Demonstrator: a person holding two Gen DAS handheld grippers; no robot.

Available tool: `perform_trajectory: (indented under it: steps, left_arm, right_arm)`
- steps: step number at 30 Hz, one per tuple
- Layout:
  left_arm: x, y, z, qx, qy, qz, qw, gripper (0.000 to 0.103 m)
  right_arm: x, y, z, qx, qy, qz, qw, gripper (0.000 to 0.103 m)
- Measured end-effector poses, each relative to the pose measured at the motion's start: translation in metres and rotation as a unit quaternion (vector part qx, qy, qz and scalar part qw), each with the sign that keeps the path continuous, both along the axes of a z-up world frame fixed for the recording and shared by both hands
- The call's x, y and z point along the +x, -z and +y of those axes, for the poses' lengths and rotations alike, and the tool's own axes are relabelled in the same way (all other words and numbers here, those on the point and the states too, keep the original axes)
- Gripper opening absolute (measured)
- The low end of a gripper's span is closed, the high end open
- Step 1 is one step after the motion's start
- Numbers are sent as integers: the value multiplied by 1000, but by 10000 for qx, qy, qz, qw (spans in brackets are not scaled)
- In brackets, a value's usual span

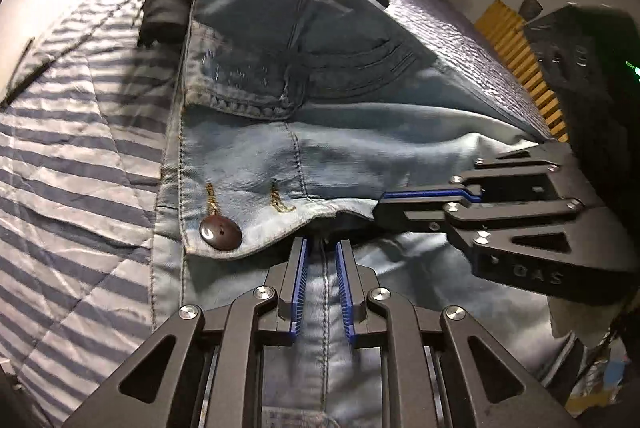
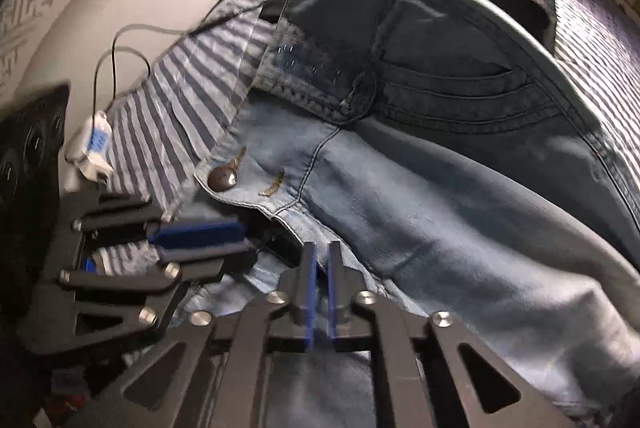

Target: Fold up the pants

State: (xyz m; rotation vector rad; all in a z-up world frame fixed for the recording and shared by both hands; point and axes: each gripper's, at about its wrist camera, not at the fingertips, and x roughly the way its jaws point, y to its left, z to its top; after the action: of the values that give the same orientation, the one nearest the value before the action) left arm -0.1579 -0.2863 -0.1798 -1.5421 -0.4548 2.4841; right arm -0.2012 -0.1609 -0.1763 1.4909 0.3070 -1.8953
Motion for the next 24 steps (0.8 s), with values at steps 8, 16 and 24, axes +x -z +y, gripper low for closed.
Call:
perform_trajectory:
  steps: [8,16,24]
  left_arm:
    - [-12,2,8,-340,-416,371,9979,15]
    - [2,8,11,-772,-361,394,9956,16]
    - [20,-53,6,-400,-278,970,9941,16]
  right_arm:
    - [-15,-15,16,-631,234,-340,9972,0]
    - [-4,23,6,-268,-116,-950,9950,0]
    - [-13,0,32,-990,464,-799,9908,2]
